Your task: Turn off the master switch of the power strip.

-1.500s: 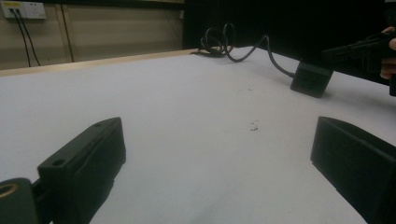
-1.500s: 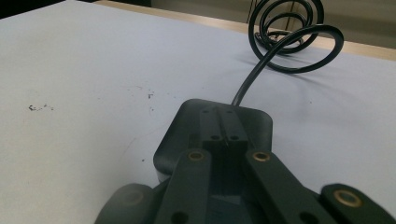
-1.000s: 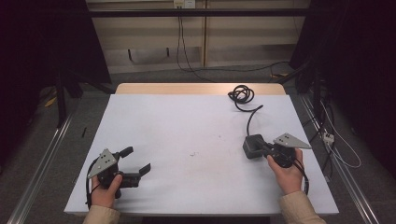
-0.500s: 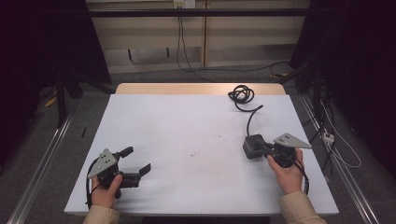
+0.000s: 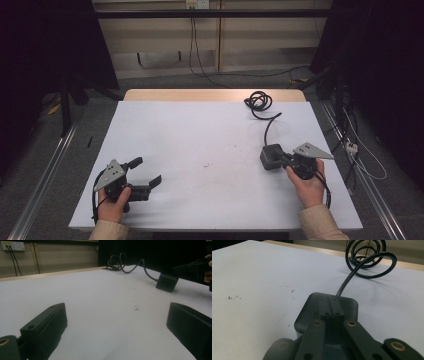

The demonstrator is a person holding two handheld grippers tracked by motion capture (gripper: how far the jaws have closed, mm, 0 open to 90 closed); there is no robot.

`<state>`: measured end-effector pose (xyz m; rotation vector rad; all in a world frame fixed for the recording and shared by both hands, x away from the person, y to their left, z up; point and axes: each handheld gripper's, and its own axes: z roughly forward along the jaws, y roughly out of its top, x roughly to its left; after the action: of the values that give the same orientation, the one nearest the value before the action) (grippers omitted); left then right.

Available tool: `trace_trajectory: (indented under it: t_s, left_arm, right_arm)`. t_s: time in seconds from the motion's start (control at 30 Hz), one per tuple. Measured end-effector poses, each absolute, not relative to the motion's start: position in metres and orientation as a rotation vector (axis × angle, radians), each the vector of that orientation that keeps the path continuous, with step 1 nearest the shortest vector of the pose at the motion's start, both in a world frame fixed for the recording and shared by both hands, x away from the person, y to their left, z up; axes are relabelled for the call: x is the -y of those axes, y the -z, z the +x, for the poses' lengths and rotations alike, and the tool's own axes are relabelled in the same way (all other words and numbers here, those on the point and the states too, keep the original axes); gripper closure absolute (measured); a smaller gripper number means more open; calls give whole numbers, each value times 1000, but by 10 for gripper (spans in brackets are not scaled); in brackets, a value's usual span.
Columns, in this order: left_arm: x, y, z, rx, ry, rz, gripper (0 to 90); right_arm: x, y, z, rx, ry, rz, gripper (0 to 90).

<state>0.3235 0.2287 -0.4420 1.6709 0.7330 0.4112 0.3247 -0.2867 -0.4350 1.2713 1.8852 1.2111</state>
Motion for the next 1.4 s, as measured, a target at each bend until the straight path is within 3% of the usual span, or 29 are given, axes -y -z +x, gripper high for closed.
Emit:
trace_trajectory:
  t_s: [1.4]
  left_arm:
    - [-232, 442, 324, -738, -411, 1660, 30]
  right_arm:
    - [289, 433, 324, -1866, -1291, 1282, 889]
